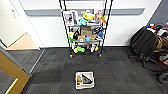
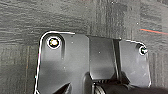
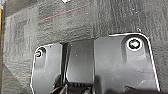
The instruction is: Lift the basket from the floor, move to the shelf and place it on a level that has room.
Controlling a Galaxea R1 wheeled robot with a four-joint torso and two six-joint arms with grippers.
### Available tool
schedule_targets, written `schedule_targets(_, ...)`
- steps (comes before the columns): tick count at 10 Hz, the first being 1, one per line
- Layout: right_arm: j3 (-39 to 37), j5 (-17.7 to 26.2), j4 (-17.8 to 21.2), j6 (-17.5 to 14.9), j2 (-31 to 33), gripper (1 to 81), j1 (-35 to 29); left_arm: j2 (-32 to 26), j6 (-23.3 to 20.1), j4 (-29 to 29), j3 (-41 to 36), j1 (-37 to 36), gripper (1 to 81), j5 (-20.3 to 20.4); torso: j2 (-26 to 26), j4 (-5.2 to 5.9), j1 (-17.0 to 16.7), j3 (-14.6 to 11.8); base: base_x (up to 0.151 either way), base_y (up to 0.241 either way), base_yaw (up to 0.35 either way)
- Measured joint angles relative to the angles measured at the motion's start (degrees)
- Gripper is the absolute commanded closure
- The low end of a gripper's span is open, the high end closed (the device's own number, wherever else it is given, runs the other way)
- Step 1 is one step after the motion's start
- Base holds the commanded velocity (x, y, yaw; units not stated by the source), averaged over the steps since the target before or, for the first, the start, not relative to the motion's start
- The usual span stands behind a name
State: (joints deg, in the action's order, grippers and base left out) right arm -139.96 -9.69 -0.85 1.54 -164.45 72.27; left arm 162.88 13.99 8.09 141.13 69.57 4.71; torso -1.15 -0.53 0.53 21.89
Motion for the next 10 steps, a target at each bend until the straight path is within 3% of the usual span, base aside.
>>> schedule_targets(10, -1.2, -0.4, 0.0, 0.0, 0.0, 1.0, -0.5, 0.0, 0.0, 0.0, 0.0, -0.9, 1.0, 0.3, 0.1, 0.0, 0.1, 0.0, 0.098, 0.0, 0.0)
